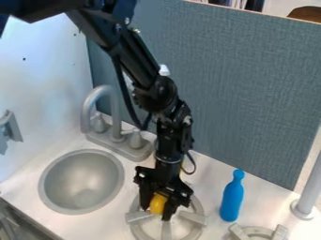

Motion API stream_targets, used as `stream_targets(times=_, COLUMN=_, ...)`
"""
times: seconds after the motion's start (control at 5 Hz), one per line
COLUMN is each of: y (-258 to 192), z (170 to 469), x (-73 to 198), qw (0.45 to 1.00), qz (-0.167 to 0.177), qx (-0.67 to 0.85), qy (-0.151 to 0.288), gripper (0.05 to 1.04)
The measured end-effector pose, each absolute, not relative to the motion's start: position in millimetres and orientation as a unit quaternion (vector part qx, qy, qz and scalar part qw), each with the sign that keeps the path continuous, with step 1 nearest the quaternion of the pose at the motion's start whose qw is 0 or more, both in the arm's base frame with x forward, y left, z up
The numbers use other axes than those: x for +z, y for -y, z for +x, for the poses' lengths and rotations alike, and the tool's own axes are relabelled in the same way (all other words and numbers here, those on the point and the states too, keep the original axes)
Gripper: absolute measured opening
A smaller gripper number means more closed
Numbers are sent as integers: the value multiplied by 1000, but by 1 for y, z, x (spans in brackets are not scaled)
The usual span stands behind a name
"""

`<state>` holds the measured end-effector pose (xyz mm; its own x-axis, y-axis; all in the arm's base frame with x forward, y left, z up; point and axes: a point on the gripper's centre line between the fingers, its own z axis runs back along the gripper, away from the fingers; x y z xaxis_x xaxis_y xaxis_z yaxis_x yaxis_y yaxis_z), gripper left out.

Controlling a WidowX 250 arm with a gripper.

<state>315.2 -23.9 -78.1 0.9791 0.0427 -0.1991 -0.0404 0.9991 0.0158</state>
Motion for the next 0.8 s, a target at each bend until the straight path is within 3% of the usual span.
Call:
stream_targets(times=0.2, y=21, z=316, x=-77, qw=994, qz=3, qx=17, qy=-103, gripper=734)
stream_targets(times=0.4, y=21, z=317, x=-77, qw=994, qz=-2, qx=22, qy=-104, gripper=991)
stream_targets(times=0.8, y=23, z=318, x=-76, qw=995, qz=-9, qx=16, qy=-102, gripper=1004)
